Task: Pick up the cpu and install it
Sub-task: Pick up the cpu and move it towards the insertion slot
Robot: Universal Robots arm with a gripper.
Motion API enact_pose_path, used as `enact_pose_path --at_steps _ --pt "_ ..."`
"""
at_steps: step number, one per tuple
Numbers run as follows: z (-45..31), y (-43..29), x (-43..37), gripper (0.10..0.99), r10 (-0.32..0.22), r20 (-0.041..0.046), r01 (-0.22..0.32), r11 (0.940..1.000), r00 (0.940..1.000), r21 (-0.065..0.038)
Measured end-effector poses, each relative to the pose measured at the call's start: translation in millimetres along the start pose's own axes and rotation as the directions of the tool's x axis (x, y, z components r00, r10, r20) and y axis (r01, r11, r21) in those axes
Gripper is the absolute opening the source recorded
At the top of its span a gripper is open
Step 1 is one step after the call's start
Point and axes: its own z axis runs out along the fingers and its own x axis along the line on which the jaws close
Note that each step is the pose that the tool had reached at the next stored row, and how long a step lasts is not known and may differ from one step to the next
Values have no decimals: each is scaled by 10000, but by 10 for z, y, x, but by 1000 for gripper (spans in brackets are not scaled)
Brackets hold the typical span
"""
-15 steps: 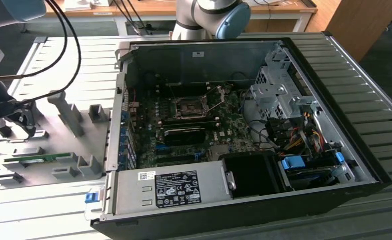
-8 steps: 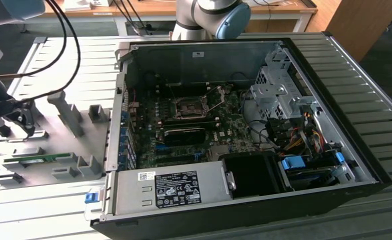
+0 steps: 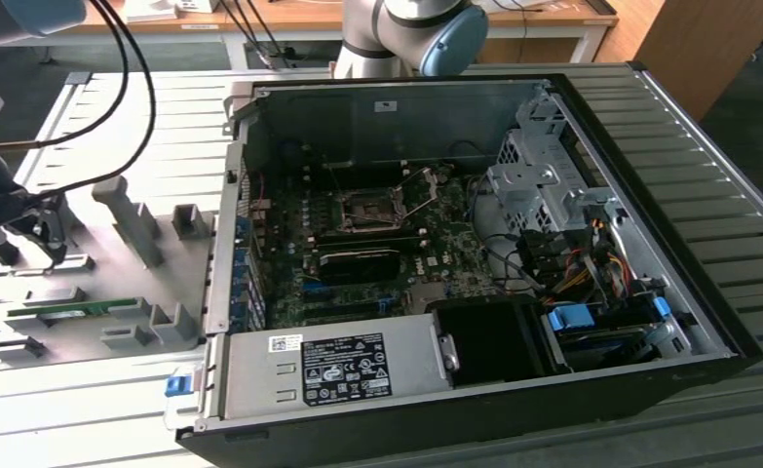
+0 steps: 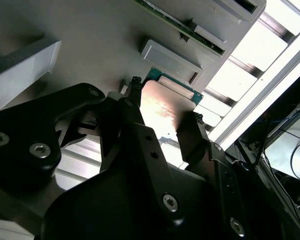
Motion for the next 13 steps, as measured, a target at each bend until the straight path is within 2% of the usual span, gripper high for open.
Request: enact_pose_path --at_steps 13 --pt "-51 2 2 537 0 -2 0 10000 10000 0"
